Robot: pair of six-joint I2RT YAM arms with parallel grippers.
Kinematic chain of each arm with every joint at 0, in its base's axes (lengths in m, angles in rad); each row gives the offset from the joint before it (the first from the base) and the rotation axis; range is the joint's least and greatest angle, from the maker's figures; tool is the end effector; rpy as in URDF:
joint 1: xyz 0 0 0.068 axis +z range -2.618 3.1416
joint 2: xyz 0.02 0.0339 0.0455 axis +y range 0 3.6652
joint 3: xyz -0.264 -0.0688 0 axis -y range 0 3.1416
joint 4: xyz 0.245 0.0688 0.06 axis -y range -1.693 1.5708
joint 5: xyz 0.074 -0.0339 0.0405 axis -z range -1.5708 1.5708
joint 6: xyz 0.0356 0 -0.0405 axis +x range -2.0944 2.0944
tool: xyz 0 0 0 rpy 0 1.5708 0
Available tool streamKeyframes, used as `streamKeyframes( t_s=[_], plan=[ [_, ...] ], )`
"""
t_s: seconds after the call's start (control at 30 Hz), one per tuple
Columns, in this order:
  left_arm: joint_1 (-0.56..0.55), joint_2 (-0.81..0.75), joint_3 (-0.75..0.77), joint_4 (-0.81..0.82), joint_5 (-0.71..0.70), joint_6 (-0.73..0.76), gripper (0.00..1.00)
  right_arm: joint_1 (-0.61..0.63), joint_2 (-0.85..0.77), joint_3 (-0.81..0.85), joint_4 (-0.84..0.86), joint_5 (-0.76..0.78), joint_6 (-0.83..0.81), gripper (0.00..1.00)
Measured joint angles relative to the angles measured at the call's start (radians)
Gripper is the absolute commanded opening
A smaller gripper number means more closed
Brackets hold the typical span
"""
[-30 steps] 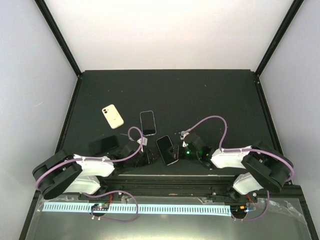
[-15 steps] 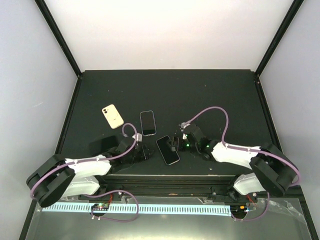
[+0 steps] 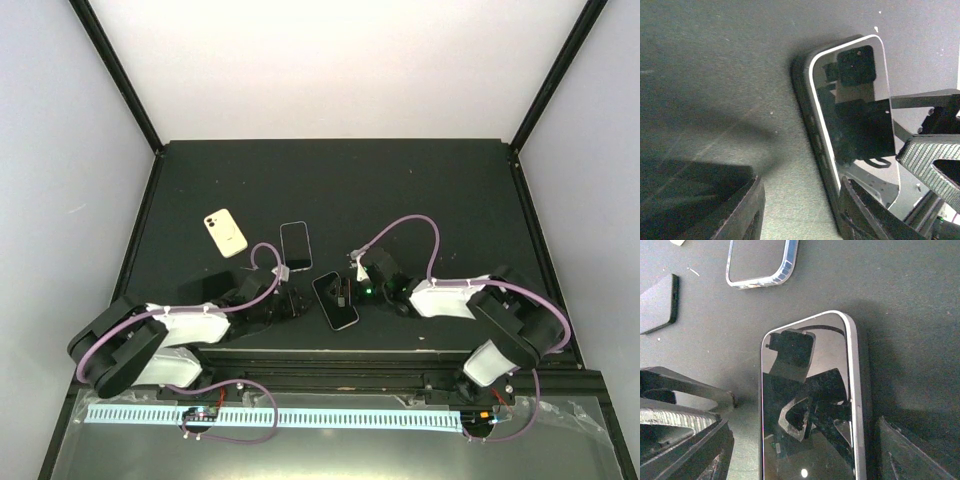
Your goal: Put the phone into the phone case
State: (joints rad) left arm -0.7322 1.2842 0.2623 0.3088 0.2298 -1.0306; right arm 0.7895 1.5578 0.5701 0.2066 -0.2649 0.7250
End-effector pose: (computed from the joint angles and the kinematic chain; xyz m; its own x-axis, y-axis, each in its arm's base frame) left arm 0.1482 -0.1441 0.1179 -0.9183 -0.2973 -0.2612 -0.0166 0.6883 -0.7253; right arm 0.1895 0.2043 0.1297 -0.9123 -0.0110 -0.4093 -0.2821 0.7414 0.6089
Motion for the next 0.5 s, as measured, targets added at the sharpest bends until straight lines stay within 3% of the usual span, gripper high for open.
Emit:
streamKeyframes(
  t_s=[0.5],
  plan=[
    [-0.005, 0.102, 0.014, 0.095, 0.069, -0.021, 0.29, -0.01, 0.031, -0.041, 0.155, -0.16, 0.141, 0.71]
  ],
)
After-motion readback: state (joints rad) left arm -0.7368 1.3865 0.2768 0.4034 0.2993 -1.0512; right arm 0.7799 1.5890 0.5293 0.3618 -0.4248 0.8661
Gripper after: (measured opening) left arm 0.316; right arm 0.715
